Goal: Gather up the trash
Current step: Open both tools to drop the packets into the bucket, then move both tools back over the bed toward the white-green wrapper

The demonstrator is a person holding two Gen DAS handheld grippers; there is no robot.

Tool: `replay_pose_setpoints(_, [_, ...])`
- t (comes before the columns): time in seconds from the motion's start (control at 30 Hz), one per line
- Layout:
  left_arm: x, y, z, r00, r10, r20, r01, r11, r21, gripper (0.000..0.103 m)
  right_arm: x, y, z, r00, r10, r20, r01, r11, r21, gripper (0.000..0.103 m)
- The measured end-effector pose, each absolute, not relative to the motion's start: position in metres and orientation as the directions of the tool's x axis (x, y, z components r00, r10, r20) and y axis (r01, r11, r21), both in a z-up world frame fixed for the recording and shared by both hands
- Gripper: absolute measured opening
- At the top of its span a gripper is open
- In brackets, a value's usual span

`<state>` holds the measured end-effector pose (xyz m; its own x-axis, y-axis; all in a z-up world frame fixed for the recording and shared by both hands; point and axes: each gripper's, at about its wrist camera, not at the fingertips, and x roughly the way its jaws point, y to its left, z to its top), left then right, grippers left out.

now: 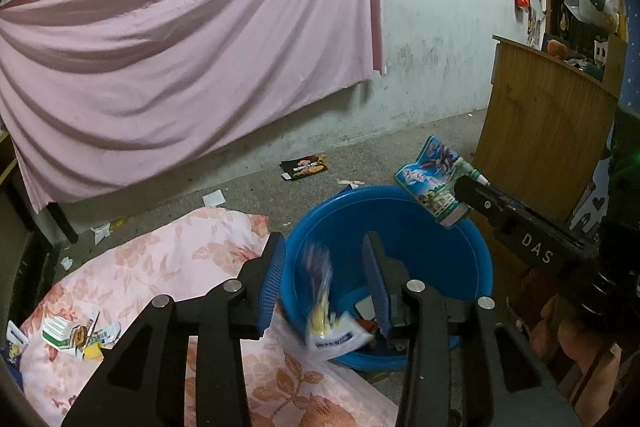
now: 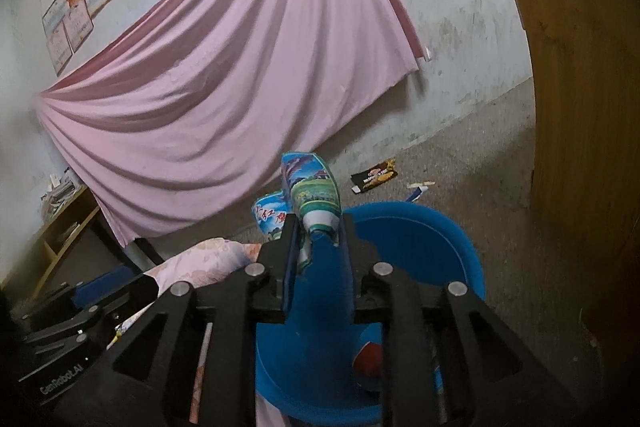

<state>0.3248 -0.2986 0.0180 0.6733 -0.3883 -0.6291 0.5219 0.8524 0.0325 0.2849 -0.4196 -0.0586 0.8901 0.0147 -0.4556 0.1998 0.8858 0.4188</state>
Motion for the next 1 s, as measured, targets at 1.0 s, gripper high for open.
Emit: replay_pose_setpoints(1.0, [0.325,-0.221,0.039,0.757,-0.308,-0.576,0.39,0.921,0.021,0.045,0.286,-0.392,-0.037,0.927,0.013,-0.376,0.145,0.91,0.389,0.076])
